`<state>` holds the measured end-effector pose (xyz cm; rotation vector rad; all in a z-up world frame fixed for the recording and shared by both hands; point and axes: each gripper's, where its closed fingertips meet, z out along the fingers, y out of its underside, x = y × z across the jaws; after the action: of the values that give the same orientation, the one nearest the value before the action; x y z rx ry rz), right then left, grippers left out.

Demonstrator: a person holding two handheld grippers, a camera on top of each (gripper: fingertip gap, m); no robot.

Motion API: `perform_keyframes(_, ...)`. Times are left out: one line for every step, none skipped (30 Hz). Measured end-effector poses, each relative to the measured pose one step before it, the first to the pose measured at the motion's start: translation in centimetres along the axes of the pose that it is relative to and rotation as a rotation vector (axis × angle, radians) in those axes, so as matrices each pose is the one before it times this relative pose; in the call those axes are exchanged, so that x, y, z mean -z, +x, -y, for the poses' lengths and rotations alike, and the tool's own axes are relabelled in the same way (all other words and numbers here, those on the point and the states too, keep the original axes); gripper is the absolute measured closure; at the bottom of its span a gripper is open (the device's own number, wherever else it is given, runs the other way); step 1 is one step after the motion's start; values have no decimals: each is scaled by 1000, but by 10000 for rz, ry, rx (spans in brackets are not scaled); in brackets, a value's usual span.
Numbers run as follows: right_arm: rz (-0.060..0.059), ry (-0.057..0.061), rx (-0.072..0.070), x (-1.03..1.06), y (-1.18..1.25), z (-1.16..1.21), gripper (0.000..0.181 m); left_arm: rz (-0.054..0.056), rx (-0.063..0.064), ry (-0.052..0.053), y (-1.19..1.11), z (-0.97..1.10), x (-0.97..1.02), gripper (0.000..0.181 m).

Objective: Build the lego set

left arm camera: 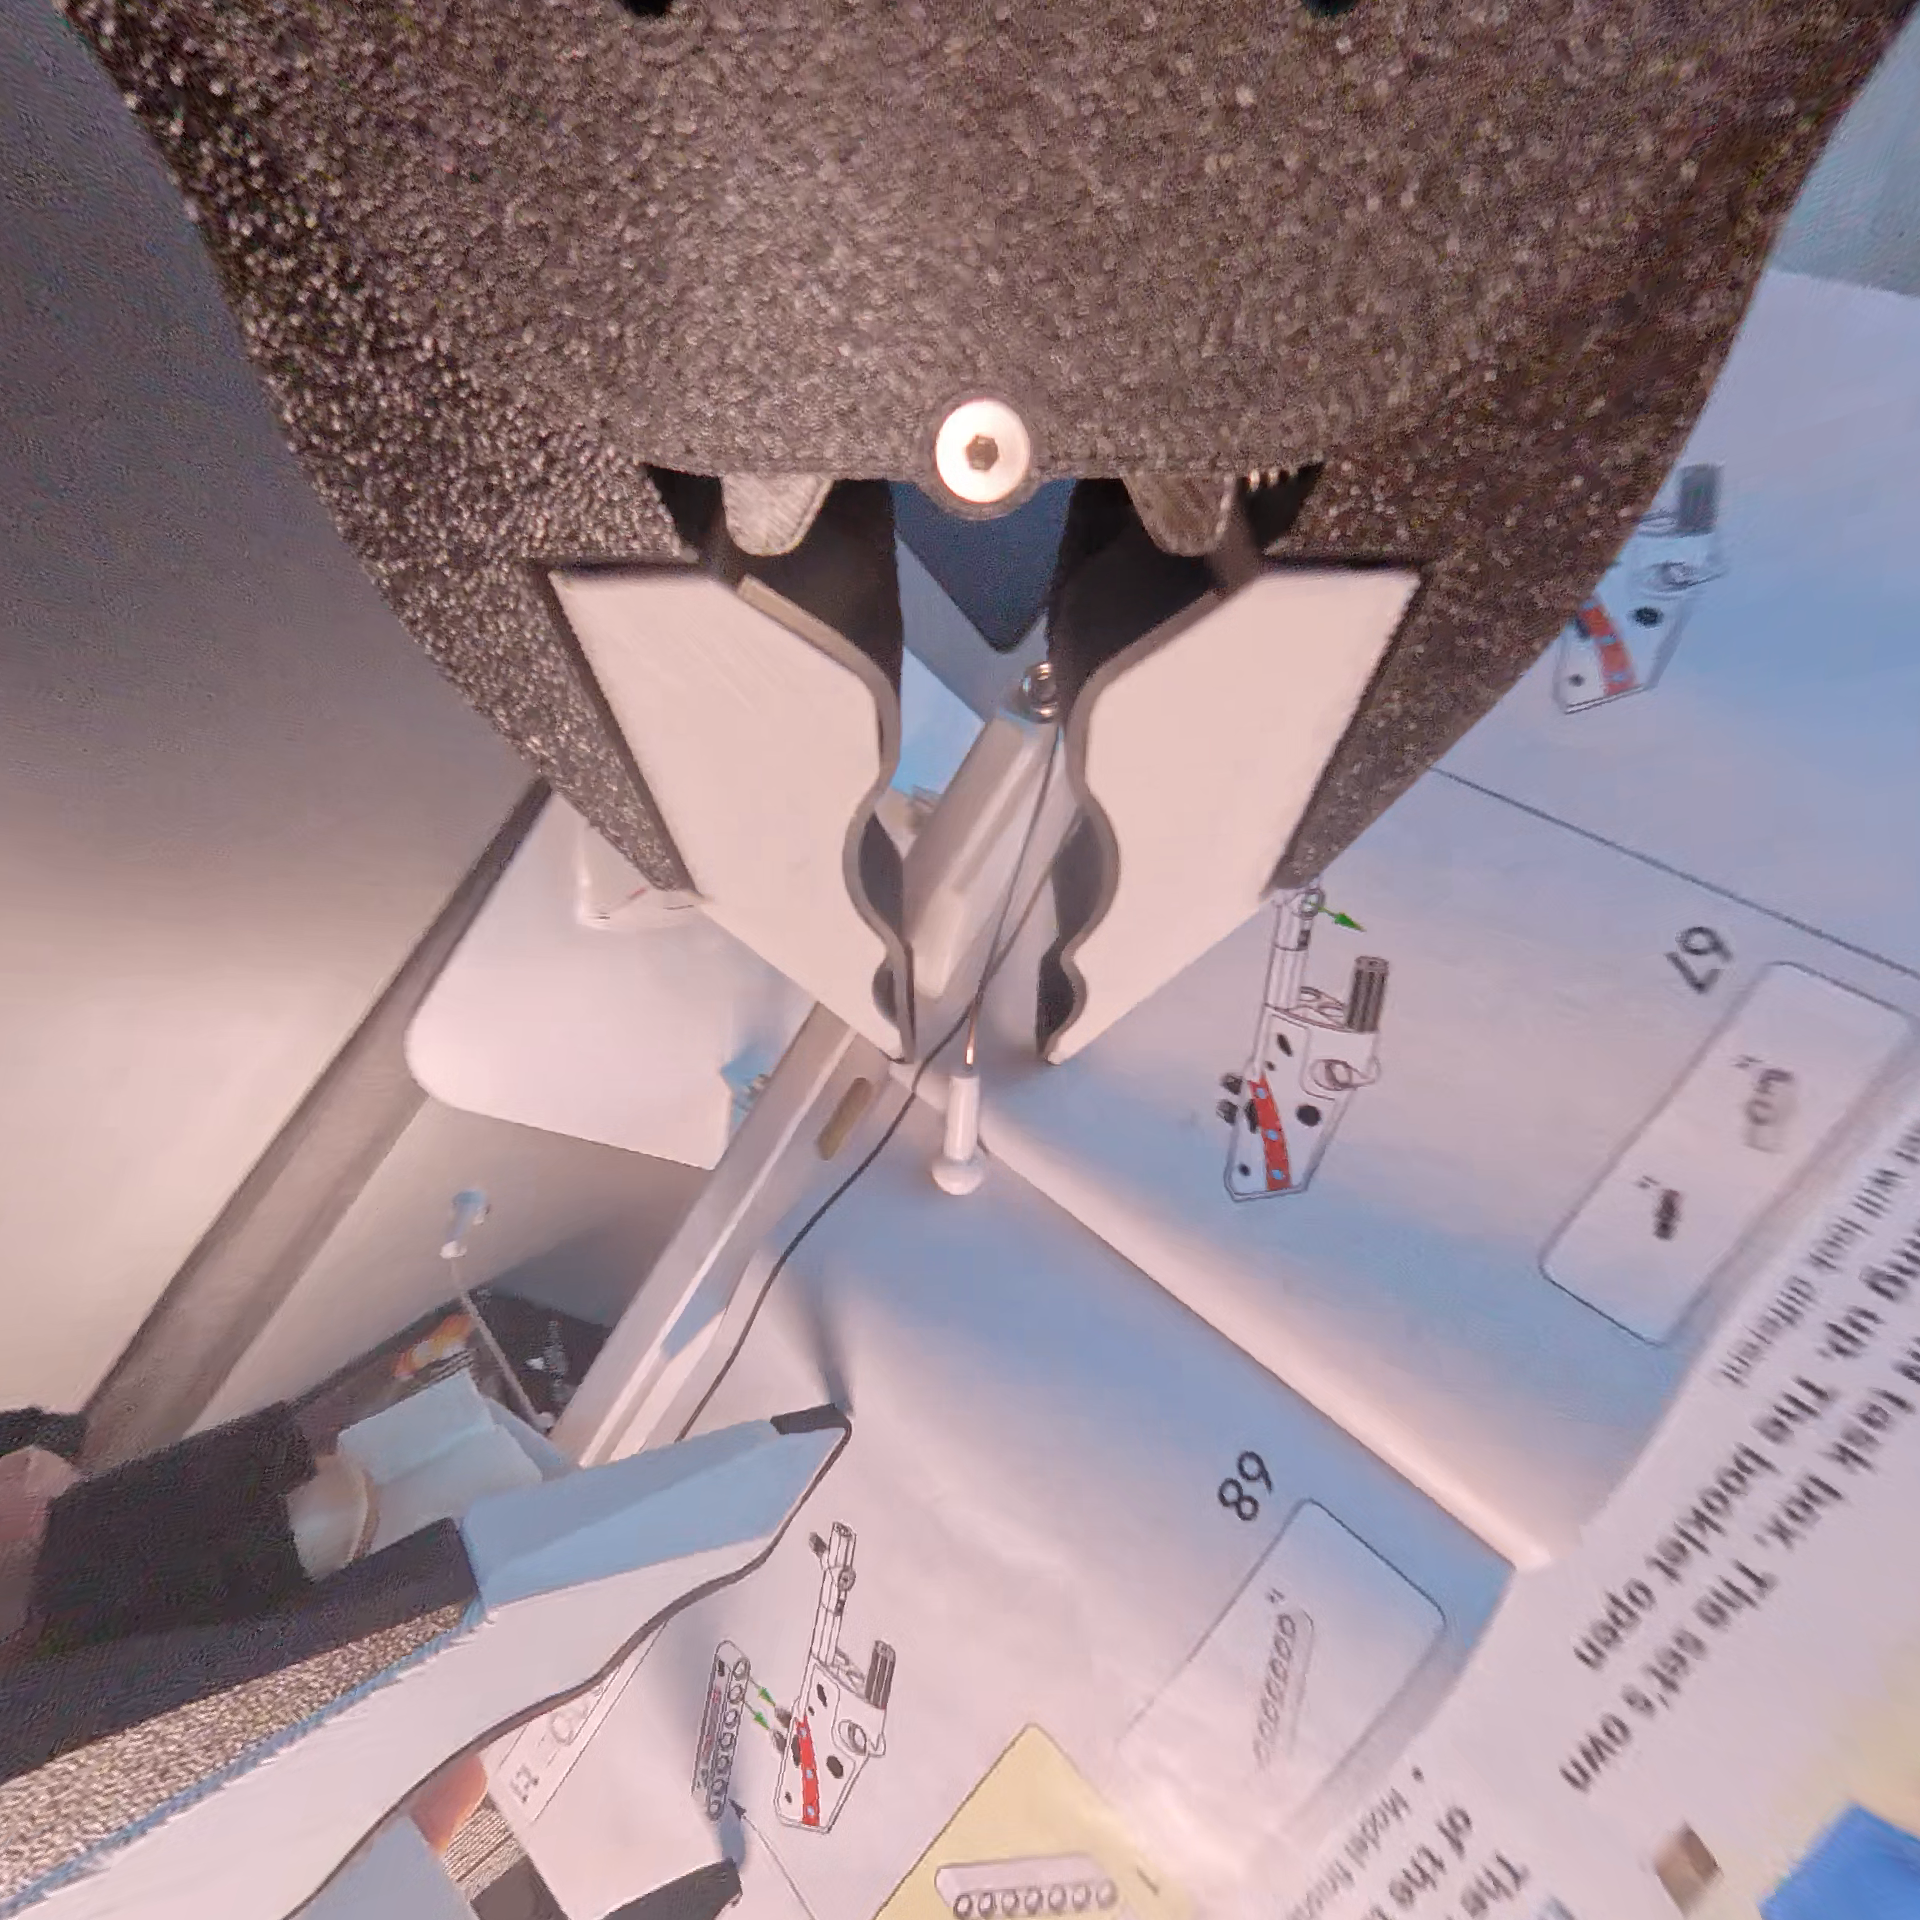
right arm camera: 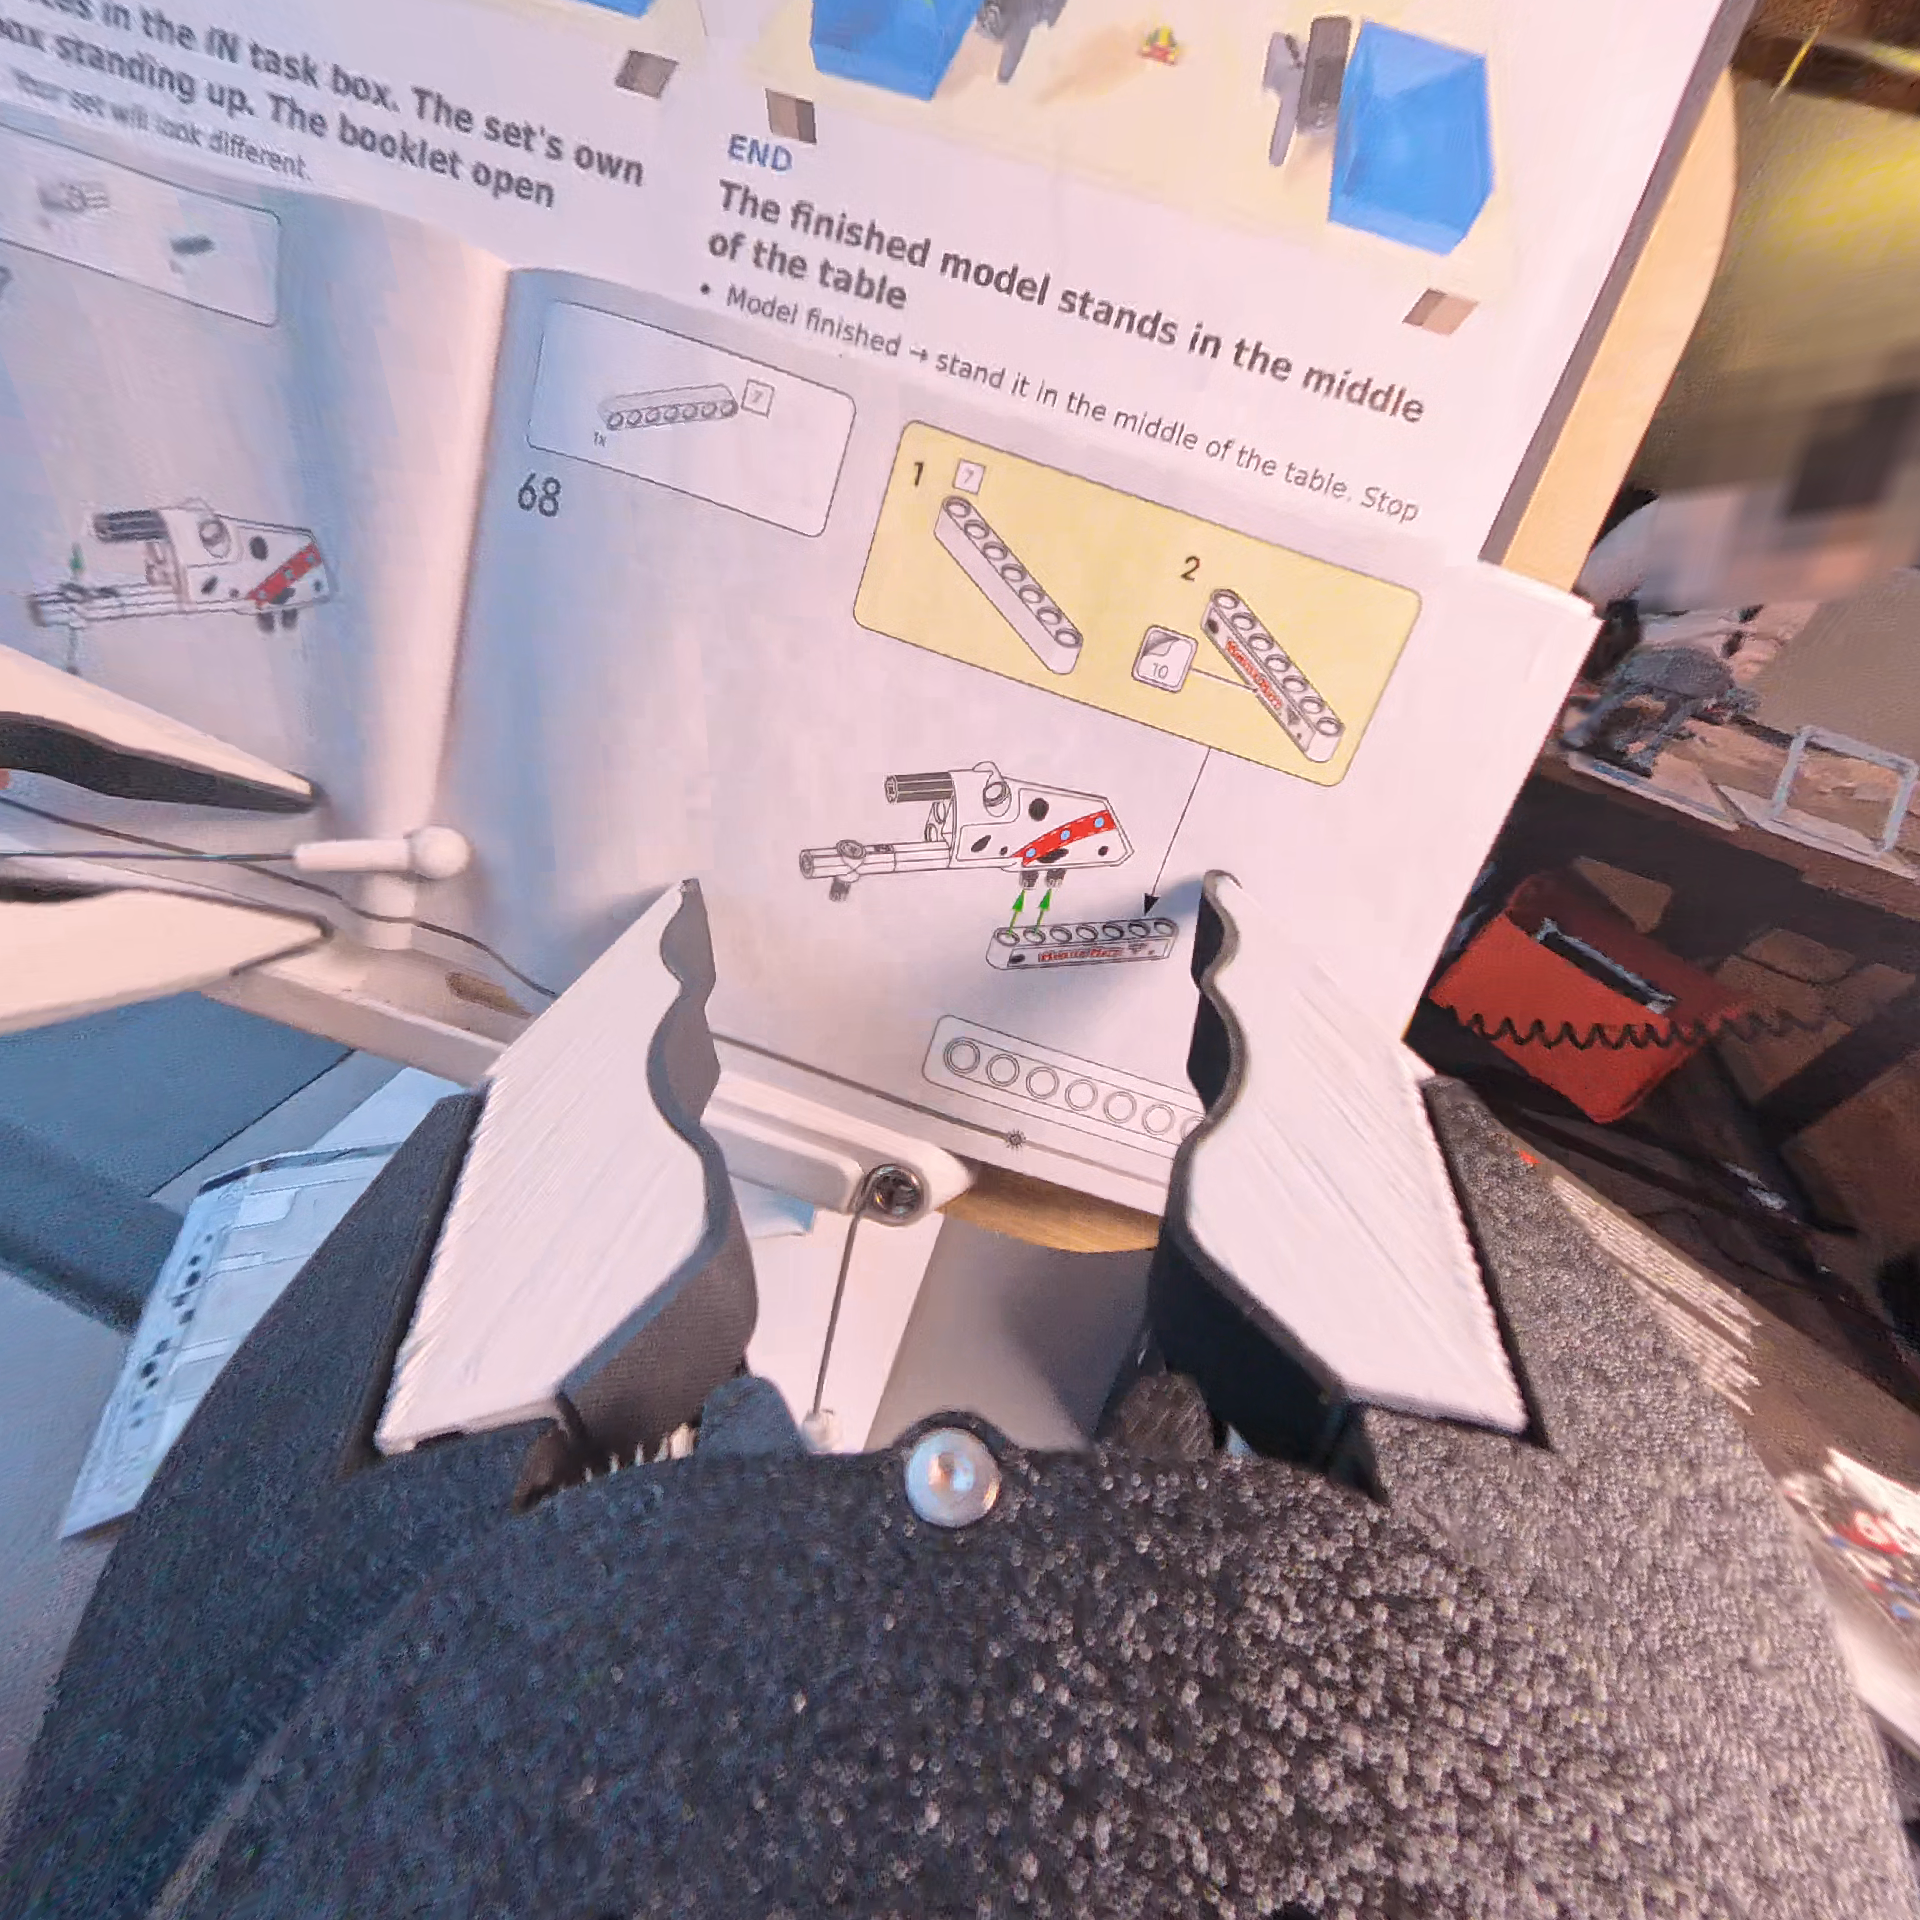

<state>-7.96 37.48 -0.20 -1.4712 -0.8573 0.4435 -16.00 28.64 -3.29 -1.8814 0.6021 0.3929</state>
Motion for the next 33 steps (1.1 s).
perform_keyframes(-357,161,331,-148,136,-91,90,560,-575,170,-676,-79,90,170)
perform_keyframes(-267,105,303,-56,16,-125,90,-52,-35,162,6,-130,90,172)
perform_keyframes(-136,204,45,39,-6,19,90,-128,192,47,15,-264,150,174)
perform_keyframes(-32,157,-145,18,6,-67,91,-45,-94,-105,-17,-490,196,179)
perform_keyframes(23,90,-178,-3,53,-114,90,109,-154,9,-133,-327,285,179)
perform_keyframes(44,96,-93,49,-14,-24,90,169,159,174,-307,-51,453,180)
perform_keyframes(-37,22,44,62,33,-19,90,305,589,306,-826,136,644,181)
perform_keyframes(-36,-32,9,66,34,-19,91,319,966,211,-1267,-92,704,180)
perform_keyframes(-14,-83,-15,45,52,-65,91,87,1297,165,-1214,-425,659,179)
perform_keyframes(12,-107,-20,12,75,-104,91,11,1365,142,-1172,-785,651,177)
perform_keyframes(5,-98,-14,20,76,-87,91,-190,1404,186,-805,-971,664,175)
perform_keyframes(-4,-91,5,24,68,-69,91,-307,1397,233,-430,-1023,647,174)
perform_keyframes(13,-86,-13,37,10,-35,91,-397,1456,227,-122,-968,574,174)
perform_keyframes(1,-83,-10,59,0,-3,91,-451,1609,210,-16,-794,493,170)
perform_keyframes(-23,-79,-3,30,26,17,91,-486,1535,235,-7,-509,518,172)
perform_keyframes(-10,-156,-21,-12,27,-70,91,-226,1099,64,-307,-560,517,180)
perform_keyframes(48,-138,-107,-9,-26,-36,90,-289,558,147,-24,-222,579,176)
perform_keyframes(63,-98,-149,25,-53,52,89,-313,139,335,330,211,687,174)
perform_keyframes(55,-71,-146,49,-111,135,86,-169,-50,233,335,249,627,172)
perform_keyframes(42,-52,-164,48,-154,181,82,-20,-130,96,188,193,505,169)
perform_keyframes(18,-20,-192,3,-185,206,78,47,-154,117,111,217,453,167)
perform_keyframes(15,-34,-197,-60,-239,123,76,69,-139,123,81,132,376,166)
perform_keyframes(12,-73,-99,-174,-305,-35,75,29,-116,79,136,-61,296,166)
perform_keyframes(-111,-92,74,-256,-139,-140,73,-38,-104,40,229,-230,184,166)
perform_keyframes(-197,-84,284,-222,0,-153,73,-40,-118,-26,188,-348,64,166)
perform_keyframes(-110,4,161,-107,-27,10,74,-5,-175,-128,130,-391,-41,165)
perform_keyframes(-12,-10,-63,-20,-27,1,76,40,-234,-187,90,-329,-50,164)
perform_keyframes(2,-37,34,32,-61,6,79,53,-283,-123,134,-164,-7,162)
perform_keyframes(14,-25,56,131,-136,12,87,31,-320,-37,226,-17,32,162)
perform_keyframes(29,7,125,192,-197,21,102,-2,-305,-30,285,3,-3,162)
perform_keyframes(24,17,173,206,-224,-12,117,-22,-260,-52,323,-39,-25,162)
perform_keyframes(28,24,157,150,-228,-44,127,-40,-217,-56,359,-36,-51,161)
perform_keyframes(60,30,140,133,-230,-97,143,-70,-191,-51,383,-47,-52,161)
